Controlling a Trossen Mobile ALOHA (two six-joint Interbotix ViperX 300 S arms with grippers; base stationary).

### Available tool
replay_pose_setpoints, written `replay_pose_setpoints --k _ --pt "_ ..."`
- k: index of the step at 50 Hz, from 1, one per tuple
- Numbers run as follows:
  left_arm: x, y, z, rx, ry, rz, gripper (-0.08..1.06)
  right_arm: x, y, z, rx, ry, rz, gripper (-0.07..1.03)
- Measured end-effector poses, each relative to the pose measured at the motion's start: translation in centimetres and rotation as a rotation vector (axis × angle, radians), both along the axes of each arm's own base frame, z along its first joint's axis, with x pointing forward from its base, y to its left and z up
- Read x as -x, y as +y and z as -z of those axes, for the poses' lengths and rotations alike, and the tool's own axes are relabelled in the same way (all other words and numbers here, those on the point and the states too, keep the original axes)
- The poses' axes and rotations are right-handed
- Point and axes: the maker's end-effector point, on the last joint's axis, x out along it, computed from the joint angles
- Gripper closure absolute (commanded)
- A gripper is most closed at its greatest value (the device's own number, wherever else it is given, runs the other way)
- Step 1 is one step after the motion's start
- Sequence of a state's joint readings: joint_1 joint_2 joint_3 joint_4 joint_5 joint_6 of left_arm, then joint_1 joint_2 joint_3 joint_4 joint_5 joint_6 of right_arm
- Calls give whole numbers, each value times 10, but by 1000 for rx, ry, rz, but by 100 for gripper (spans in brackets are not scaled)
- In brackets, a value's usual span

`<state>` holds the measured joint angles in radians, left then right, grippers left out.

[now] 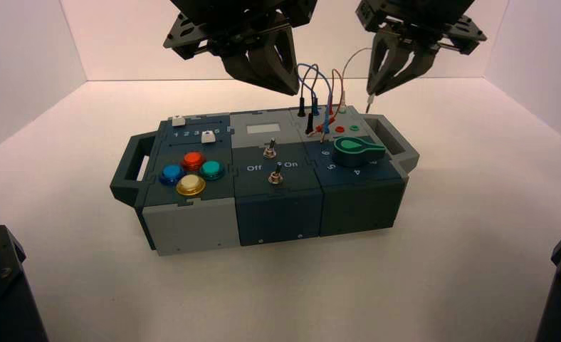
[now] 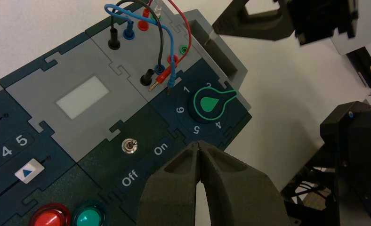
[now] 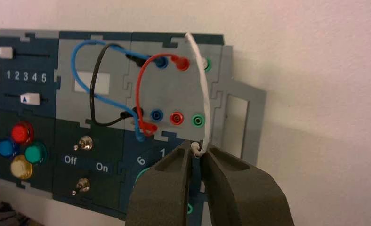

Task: Insert the white wire.

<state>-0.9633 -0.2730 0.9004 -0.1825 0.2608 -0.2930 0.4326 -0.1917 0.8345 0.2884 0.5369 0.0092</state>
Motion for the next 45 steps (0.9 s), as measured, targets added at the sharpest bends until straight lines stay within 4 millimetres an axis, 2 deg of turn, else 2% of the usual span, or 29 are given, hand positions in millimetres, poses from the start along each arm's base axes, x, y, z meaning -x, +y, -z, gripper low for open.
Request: replay_pose_setpoints --k 45 --pt "0 -1 3 -13 -1 11 101 -7 6 15 15 27 -2 99"
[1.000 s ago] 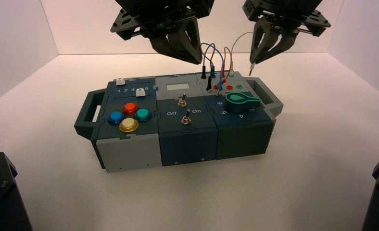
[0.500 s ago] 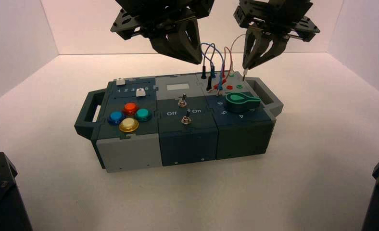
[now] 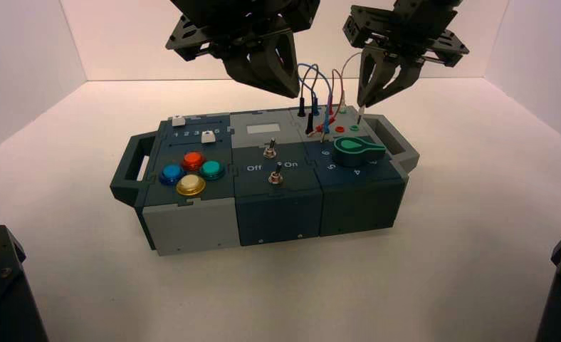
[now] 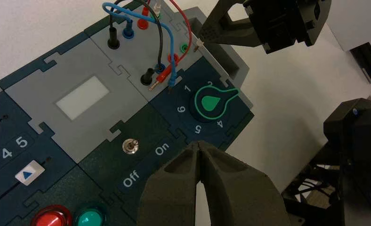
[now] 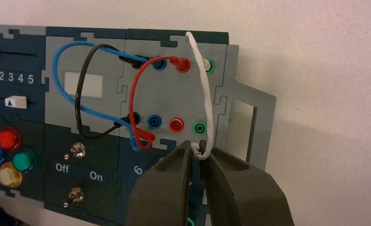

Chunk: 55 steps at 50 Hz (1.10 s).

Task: Insert the white wire.

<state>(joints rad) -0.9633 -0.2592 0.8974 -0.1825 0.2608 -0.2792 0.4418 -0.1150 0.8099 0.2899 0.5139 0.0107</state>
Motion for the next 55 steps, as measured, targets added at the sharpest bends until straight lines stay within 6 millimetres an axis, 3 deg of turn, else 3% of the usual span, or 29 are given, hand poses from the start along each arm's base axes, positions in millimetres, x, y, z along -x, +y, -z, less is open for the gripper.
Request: replay_pose_setpoints --k 55 --pt "-1 -1 -1 1 -1 0 101 -6 2 3 1 -3 3 99"
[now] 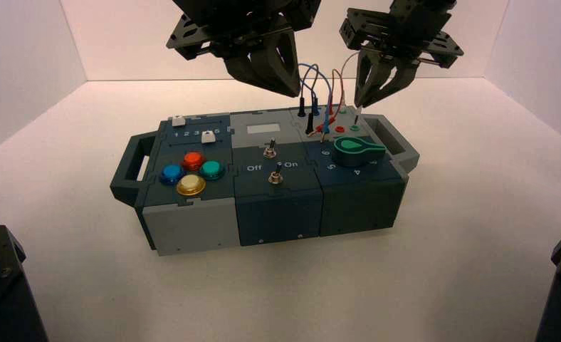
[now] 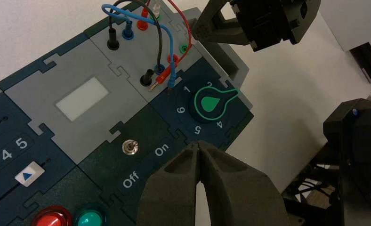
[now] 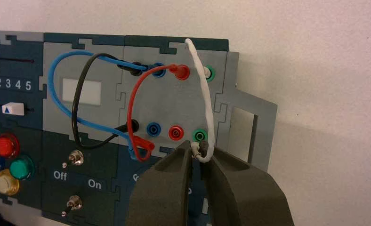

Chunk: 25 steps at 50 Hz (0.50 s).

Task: Insert the white wire.

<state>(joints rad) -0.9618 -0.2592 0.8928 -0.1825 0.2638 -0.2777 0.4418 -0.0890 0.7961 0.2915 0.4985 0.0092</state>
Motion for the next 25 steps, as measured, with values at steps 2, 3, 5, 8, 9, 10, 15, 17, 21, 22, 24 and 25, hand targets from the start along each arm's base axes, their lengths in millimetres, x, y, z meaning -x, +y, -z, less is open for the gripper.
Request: replay_pose_setpoints --k 2,3,5,8,9,10,15,17,21,22,24,25 --pt "0 0 1 -1 1 2 101 -1 0 0 0 -2 1 99" --pt "1 0 1 -3 1 3 101 -1 0 0 1 -1 -1 99" --pt "0 0 1 -2 0 2 101 0 0 1 2 3 0 99" --pt "0 0 1 -2 2 0 101 0 0 2 3 4 -1 99" --pt "0 0 1 -2 0 2 101 0 0 3 4 8 0 99" --pt "0 0 0 0 0 0 101 0 0 3 4 7 0 99" --pt "1 0 1 -3 2 1 101 1 0 5 6 12 0 99" --pt "0 0 1 -1 1 2 101 0 0 5 6 12 1 99" --pt "0 0 1 -1 1 0 101 -1 0 6 7 10 0 99" --pt "0 0 1 -2 0 2 101 -1 0 6 7 11 2 99" --pt "0 0 1 -1 1 2 101 0 0 8 9 15 2 99" --pt "0 0 1 -2 0 1 101 -1 0 7 9 12 1 99"
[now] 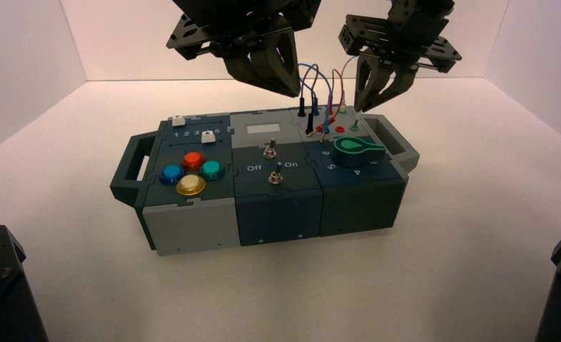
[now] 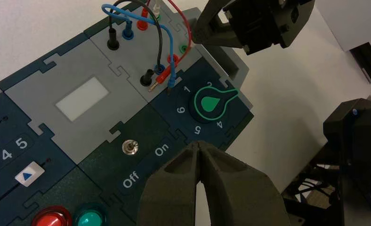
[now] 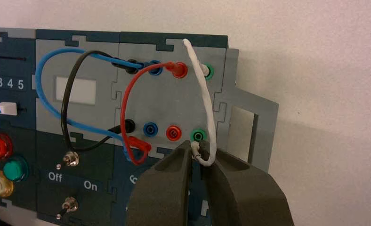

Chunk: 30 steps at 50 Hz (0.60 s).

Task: Insert the white wire.

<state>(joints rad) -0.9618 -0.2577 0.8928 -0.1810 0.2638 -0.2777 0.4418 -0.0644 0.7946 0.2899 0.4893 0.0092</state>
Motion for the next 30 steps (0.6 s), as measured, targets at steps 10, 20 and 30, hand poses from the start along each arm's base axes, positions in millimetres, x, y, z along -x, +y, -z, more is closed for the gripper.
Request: replay_pose_setpoints --k 10,20,30 --pt "1 0 0 -2 0 3 101 0 0 1 1 1 0 99" --pt "0 0 0 -4 -3 6 101 -4 1 4 2 3 3 99" --pt "1 0 1 -7 -3 10 101 -6 2 4 2 0 2 99"
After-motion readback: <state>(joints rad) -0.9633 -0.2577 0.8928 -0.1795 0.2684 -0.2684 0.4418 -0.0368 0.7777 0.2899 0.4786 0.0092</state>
